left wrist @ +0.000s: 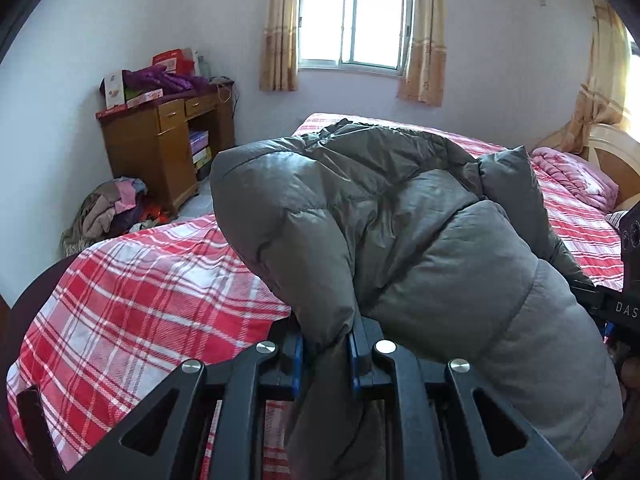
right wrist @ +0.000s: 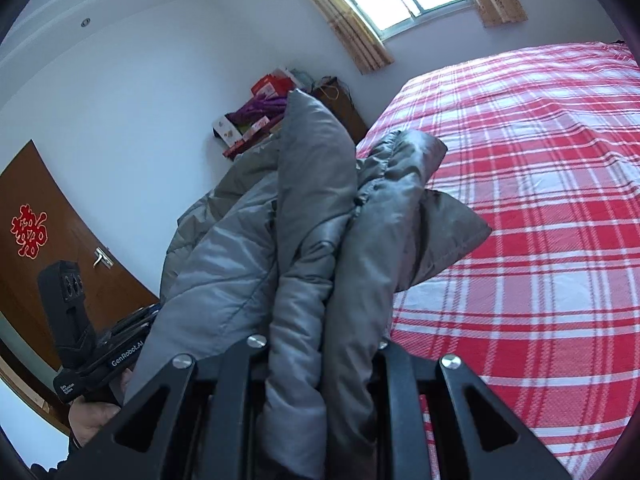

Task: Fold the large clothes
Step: 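Hold the lifted jacket bundle up with both grippers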

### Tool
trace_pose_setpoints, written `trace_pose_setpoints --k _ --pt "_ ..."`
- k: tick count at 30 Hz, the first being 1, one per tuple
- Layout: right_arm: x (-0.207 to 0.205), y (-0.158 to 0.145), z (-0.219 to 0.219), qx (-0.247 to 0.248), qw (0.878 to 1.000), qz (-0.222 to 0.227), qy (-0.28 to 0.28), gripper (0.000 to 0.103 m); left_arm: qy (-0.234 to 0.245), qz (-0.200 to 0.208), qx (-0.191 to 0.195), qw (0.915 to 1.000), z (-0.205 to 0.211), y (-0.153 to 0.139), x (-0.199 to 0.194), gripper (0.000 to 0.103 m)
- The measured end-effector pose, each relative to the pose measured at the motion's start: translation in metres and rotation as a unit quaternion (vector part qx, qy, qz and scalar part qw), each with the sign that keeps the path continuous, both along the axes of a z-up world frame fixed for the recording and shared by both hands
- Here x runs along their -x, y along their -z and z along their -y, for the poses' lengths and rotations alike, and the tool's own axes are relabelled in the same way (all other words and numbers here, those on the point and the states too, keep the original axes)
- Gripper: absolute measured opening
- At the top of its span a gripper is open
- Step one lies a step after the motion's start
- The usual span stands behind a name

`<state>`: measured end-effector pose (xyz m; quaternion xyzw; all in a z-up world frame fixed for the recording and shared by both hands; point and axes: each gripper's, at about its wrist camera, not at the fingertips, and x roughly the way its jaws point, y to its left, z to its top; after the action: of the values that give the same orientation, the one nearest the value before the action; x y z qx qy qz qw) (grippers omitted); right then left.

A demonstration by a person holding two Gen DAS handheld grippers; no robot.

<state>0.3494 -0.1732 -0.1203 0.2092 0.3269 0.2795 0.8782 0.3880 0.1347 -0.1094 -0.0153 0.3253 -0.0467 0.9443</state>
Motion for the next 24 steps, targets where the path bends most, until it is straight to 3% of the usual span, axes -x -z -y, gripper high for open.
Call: trace_pose_setpoints --k 24 --pt "-0.032 0.026 -0.041 0.033 0.998 -0.034 -0.028 0.020 -0.029 -0.035 -0.012 0.9989 -0.044 0.048 -0.009 0.016"
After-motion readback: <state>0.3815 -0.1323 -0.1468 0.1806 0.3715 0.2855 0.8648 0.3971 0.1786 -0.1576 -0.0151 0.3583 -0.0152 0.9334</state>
